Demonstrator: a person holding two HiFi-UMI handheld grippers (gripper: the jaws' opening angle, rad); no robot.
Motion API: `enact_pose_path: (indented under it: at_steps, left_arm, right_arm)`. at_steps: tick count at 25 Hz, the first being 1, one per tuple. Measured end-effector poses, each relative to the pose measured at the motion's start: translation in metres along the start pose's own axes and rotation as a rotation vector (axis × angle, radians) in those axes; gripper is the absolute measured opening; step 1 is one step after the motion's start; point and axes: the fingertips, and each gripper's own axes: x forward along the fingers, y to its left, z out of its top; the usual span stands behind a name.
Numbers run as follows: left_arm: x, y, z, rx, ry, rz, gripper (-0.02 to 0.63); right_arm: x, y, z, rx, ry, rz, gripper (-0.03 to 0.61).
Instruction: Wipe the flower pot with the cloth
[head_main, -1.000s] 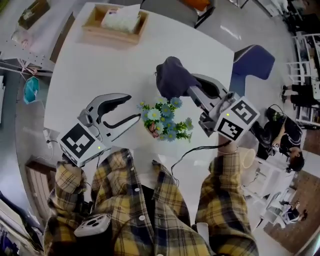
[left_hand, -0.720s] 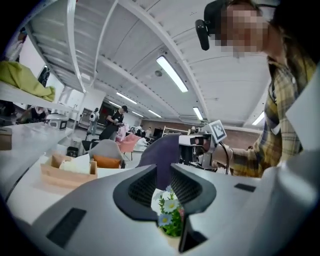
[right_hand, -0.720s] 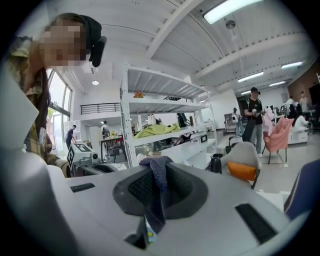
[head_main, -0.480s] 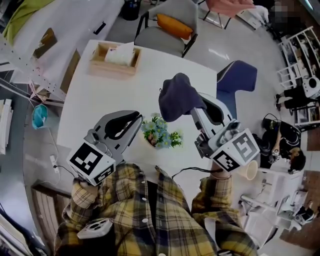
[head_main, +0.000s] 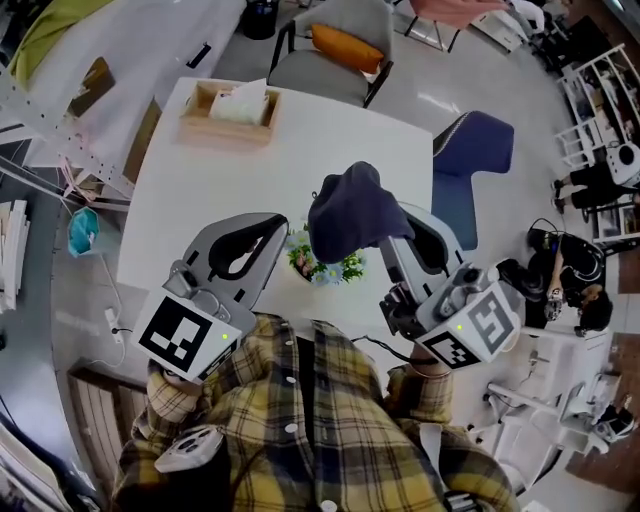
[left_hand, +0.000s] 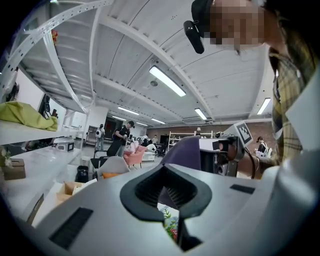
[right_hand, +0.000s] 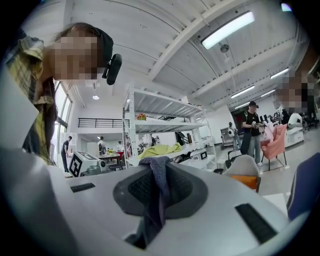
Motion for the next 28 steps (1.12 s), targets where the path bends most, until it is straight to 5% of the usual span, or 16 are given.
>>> enact_pose_path:
  at_steps: [28]
  left_arm:
    - [0.0058, -0.0044, 0.0039, 0.009, -0.006, 0.004, 0.008]
  right_arm:
    - [-0.0058, -0.0027, -0.0085, 0.037, 0.027, -0.009, 0.014]
